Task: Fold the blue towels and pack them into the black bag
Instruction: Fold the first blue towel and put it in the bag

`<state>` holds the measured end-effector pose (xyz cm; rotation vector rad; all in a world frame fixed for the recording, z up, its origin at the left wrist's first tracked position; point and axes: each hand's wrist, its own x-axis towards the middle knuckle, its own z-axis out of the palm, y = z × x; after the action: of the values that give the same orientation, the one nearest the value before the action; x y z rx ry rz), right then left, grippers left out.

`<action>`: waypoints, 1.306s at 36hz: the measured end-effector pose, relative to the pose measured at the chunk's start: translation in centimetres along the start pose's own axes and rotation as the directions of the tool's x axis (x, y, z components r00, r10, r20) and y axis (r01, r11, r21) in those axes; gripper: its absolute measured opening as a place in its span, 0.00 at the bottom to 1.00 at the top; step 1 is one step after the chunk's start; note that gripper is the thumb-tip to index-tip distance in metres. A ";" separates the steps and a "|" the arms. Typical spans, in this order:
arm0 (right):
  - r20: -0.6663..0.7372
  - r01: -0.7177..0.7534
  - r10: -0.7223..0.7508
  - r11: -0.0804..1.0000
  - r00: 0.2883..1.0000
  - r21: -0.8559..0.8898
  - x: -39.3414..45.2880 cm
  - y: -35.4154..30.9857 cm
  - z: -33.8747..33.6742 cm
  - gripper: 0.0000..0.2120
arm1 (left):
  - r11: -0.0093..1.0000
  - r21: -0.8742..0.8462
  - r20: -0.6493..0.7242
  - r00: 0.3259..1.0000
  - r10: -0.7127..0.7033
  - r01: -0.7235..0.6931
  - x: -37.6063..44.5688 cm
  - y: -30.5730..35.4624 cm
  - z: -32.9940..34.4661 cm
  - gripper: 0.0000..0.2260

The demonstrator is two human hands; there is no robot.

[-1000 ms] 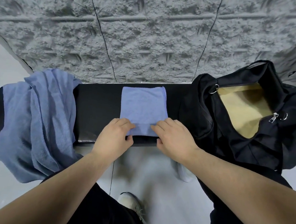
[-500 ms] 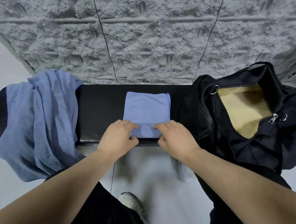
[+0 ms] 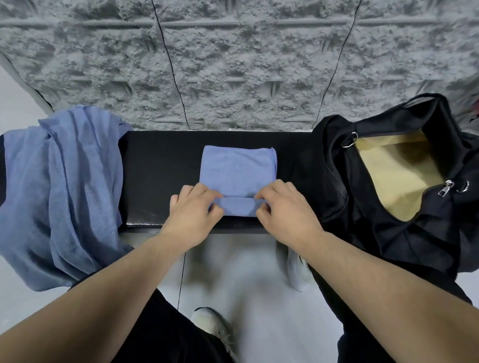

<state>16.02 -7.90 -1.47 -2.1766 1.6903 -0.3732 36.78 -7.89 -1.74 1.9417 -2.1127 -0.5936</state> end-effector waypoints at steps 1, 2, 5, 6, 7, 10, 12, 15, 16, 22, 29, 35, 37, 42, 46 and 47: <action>-0.014 -0.001 0.001 1.000 1.000 -0.026 0.1 0.1 0.0 0.14 | 1.000 0.018 -0.013 1.000 0.010 -0.010 0.0 0.0 0.1 0.15; -0.027 -0.001 0.000 0.999 1.000 -0.052 0.2 0.1 0.1 0.15 | 0.999 0.034 -0.026 0.999 0.026 -0.026 -0.1 0.0 0.1 0.15; -0.078 0.010 -0.016 0.996 0.997 -0.083 0.1 0.0 0.1 0.17 | 0.998 0.031 -0.072 0.995 0.065 -0.063 -0.3 -0.1 0.1 0.16; -0.111 0.024 -0.032 0.997 0.993 -0.079 0.1 -0.1 0.2 0.18 | 0.997 0.020 -0.110 0.991 0.082 -0.080 -0.3 -0.2 0.1 0.15; -0.143 0.039 -0.049 0.996 0.989 -0.075 0.1 -0.1 0.2 0.19 | 0.994 0.014 -0.161 0.981 0.109 -0.108 -0.3 -0.4 0.2 0.14; -0.170 0.082 -0.096 0.993 0.981 -0.089 0.3 -0.2 0.0 0.16 | 0.978 0.076 -0.274 0.939 0.208 -0.194 -0.1 -0.6 0.4 0.11; -0.179 0.146 -0.167 0.981 0.969 -0.128 0.4 0.0 0.1 0.14 | 0.972 0.087 -0.286 0.929 0.236 -0.220 0.1 -0.6 0.4 0.11; -0.180 0.220 -0.256 0.956 0.950 -0.194 0.5 0.5 0.5 0.12 | 0.965 0.072 -0.292 0.920 0.262 -0.252 0.1 -0.6 0.2 0.11; -0.178 0.236 -0.274 0.949 0.945 -0.211 0.4 0.5 0.6 0.11 | 0.962 0.078 -0.294 0.916 0.273 -0.262 0.1 -0.7 0.2 0.11; -0.150 0.276 -0.333 0.911 0.931 -0.307 -0.6 0.6 0.7 0.15 | 0.941 0.114 -0.245 0.909 0.336 -0.317 -0.6 -1.3 0.1 0.13; -0.145 0.228 -0.281 0.926 0.949 -0.300 -0.2 0.5 1.2 0.17 | 0.953 0.114 -0.202 0.933 0.299 -0.281 -0.3 -0.9 0.1 0.16; -0.052 0.187 -0.200 0.965 0.978 -0.185 -0.2 0.0 0.5 0.16 | 0.955 0.132 -0.198 0.937 0.287 -0.265 -0.3 -0.4 -0.1 0.15; -0.030 0.184 -0.191 0.969 0.981 -0.164 -0.3 0.0 0.3 0.16 | 0.960 0.116 -0.184 0.945 0.272 -0.254 -0.4 -0.3 -0.1 0.14; -0.023 0.193 -0.199 0.969 0.980 -0.155 -0.8 -0.1 0.4 0.17 | 0.973 0.063 -0.162 0.960 0.230 -0.222 -0.8 -0.2 -0.3 0.14; 0.001 0.188 -0.190 0.969 0.982 -0.162 -0.9 -0.2 0.1 0.17 | 0.980 0.022 -0.112 0.974 0.199 -0.198 -1.0 -0.1 -0.6 0.09; 0.006 0.185 -0.187 0.970 0.982 -0.155 -0.9 -0.2 0.1 0.17 | 0.980 0.022 -0.105 0.974 0.201 -0.200 -1.1 -0.1 -0.7 0.07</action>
<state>15.99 -6.99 -1.43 -2.4593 1.5708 -0.3095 37.23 -6.91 -1.04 1.6959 -2.2123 -0.4294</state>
